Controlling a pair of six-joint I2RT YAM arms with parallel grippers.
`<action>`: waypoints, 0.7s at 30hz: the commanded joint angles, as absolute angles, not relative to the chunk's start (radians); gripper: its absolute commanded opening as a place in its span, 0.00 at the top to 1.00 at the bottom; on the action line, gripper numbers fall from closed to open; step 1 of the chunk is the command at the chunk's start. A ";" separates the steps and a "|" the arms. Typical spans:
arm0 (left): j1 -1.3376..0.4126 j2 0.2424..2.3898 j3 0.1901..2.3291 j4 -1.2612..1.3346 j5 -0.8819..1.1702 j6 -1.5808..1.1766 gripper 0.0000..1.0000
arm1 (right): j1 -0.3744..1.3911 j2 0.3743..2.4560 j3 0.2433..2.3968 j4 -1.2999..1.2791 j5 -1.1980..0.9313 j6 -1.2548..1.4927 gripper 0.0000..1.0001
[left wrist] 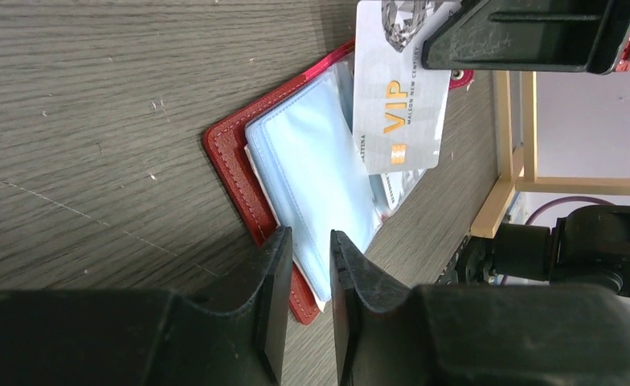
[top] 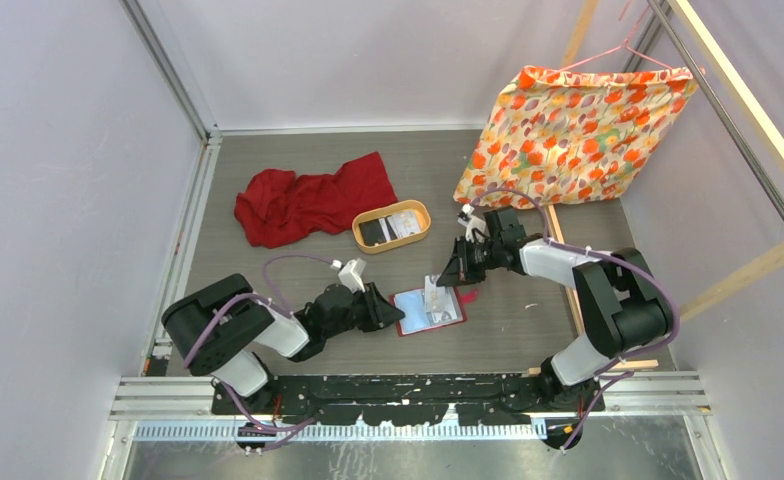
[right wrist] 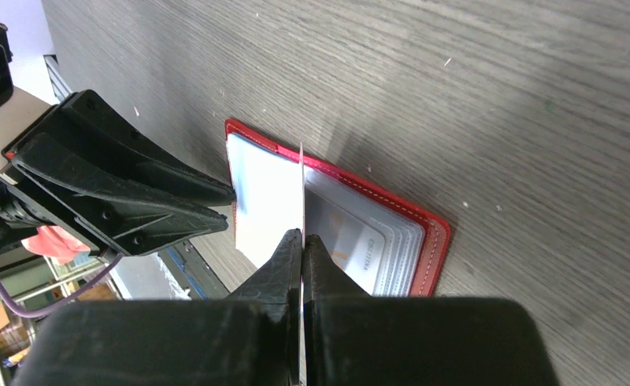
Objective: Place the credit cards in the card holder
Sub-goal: Insert the credit card into the card holder.
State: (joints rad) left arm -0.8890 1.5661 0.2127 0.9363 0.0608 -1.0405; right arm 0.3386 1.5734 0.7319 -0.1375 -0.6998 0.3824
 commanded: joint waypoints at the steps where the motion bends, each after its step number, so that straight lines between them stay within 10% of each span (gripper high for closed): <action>1: -0.891 1.534 0.214 0.879 0.045 -1.020 0.74 | 0.357 1.561 0.706 -0.117 -0.706 0.398 0.99; 21: -0.891 1.440 0.247 0.707 0.057 -0.972 0.71 | 0.359 1.651 0.671 -0.034 -0.796 0.483 0.99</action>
State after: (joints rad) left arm -0.8890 1.4242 0.2173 0.7128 0.0463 -0.9977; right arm 0.3515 1.6394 0.6765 -0.0727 -0.7841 0.4725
